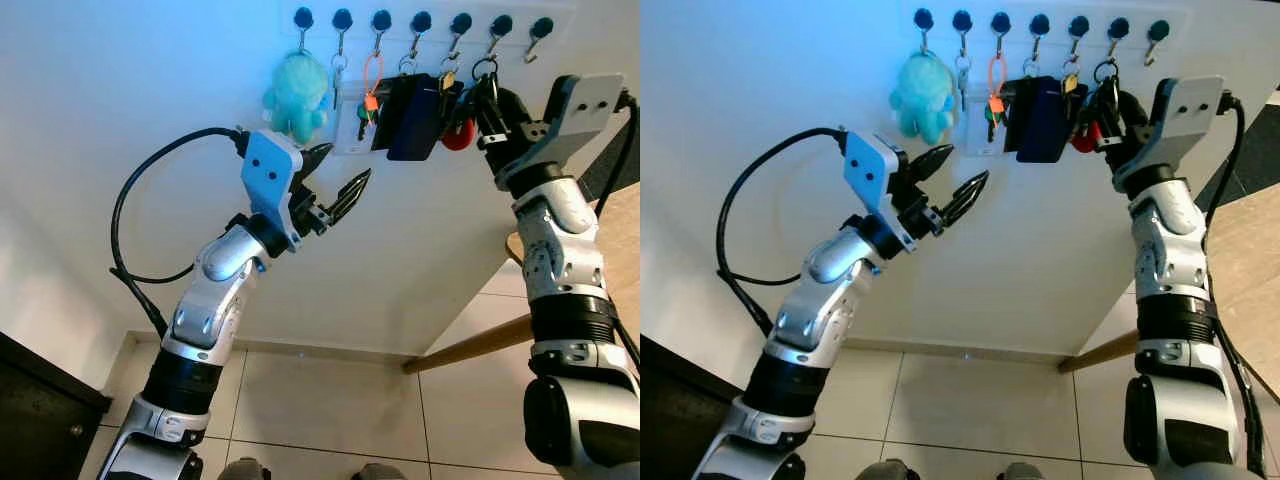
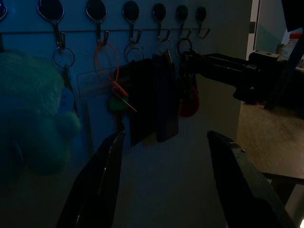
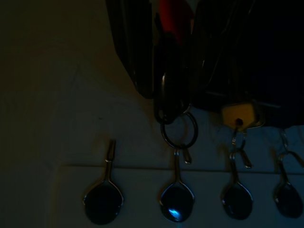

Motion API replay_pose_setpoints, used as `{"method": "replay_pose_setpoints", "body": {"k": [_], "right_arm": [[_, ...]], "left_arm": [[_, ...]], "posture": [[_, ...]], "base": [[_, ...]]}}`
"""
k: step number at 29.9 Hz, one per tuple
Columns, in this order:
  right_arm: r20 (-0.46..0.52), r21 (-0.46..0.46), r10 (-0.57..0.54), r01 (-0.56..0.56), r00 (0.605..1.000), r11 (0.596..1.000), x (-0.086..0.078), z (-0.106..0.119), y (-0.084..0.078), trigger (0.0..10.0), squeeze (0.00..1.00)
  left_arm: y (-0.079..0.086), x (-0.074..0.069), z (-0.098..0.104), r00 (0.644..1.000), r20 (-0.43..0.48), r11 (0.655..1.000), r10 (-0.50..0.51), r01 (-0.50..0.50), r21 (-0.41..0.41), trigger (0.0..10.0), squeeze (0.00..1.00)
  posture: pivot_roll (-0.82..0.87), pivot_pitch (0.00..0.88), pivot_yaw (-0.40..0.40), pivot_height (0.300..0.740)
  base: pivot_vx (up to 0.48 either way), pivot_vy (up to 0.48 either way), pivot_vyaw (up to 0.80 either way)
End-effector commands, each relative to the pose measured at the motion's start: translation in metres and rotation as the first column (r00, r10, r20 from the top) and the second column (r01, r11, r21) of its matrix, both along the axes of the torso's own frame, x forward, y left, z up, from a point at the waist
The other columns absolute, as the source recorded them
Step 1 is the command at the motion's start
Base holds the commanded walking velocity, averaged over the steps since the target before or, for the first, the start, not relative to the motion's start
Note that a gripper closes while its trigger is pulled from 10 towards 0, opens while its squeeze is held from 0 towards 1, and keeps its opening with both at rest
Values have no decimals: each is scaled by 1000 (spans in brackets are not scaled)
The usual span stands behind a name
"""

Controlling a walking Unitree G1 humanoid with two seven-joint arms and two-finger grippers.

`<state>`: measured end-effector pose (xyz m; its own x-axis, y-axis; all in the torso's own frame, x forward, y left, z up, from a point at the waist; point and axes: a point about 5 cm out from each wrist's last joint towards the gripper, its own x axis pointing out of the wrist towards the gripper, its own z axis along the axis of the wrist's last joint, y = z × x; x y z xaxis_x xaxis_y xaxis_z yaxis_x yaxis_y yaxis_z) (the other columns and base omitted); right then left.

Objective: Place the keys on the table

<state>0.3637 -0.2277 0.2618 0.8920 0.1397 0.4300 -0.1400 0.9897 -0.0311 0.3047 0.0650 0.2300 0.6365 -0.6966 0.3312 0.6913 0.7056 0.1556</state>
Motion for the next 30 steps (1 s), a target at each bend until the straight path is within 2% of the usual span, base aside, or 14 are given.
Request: {"method": "replay_pose_setpoints", "body": {"k": [1,10,11,12,13,14,17,18,20,21,29,30], "right_arm": [[16,14,-22,22,1000,1000,1,4,-5,10000,0],[-2,52,-17,17,1000,998,6,4,-3,10000,0],[-7,56,-10,10,1000,998,7,4,-2,10000,55],[-14,60,-4,5,1000,998,8,3,0,10000,827],[-14,60,-4,5,1000,998,8,3,0,10000,827],[-16,61,-2,3,1000,998,8,3,0,10000,1000],[-19,60,-2,3,1000,998,9,2,1,10000,1000],[-21,61,-2,4,1000,998,10,2,1,10000,667],[-23,61,-2,4,1000,998,10,2,1,10000,667],[-27,60,-4,6,1000,998,10,1,1,10000,0],[-51,58,12,-9,999,998,12,-3,3,10000,0],[-54,58,21,-17,998,998,13,-3,4,3216,0]], "left_arm": [[-3,-3,1,1000,2,1000,-19,19,-8,10000,0],[-2,-1,2,1000,11,1000,-9,9,-11,10000,0],[-2,-1,2,1000,11,1000,-8,8,-11,10000,0],[-2,-1,1,1000,10,1000,-6,6,-10,10000,0],[-2,-1,1,1000,10,1000,-6,6,-10,10000,0],[-1,-1,1,1000,10,1000,-5,6,-10,10000,0],[-1,-1,1,1000,10,1000,-4,4,-9,10000,0],[-1,-1,1,1000,10,1000,-3,3,-9,10000,0],[-1,-1,1,1000,10,1000,-2,2,-8,10000,0],[0,-1,1,1000,10,1000,-2,2,-8,10000,0],[-1,-1,1,1000,11,1000,1,-1,-9,10000,0],[-1,0,1,1000,10,1000,2,-2,-9,10000,0]], "posture": [[30,94,-17,740],[31,95,-18,740],[31,95,-18,740],[31,95,-18,740],[31,95,-18,740],[31,95,-18,740],[33,97,-18,740],[33,97,-18,740],[33,97,-18,740],[32,97,-17,740],[30,98,-17,740],[30,98,-17,740]], "base": [[0,0,0],[0,0,0],[0,0,0],[0,0,0],[0,0,0],[0,0,0],[0,0,0],[0,0,0],[0,0,0],[0,0,0],[0,0,0],[0,0,0]]}}
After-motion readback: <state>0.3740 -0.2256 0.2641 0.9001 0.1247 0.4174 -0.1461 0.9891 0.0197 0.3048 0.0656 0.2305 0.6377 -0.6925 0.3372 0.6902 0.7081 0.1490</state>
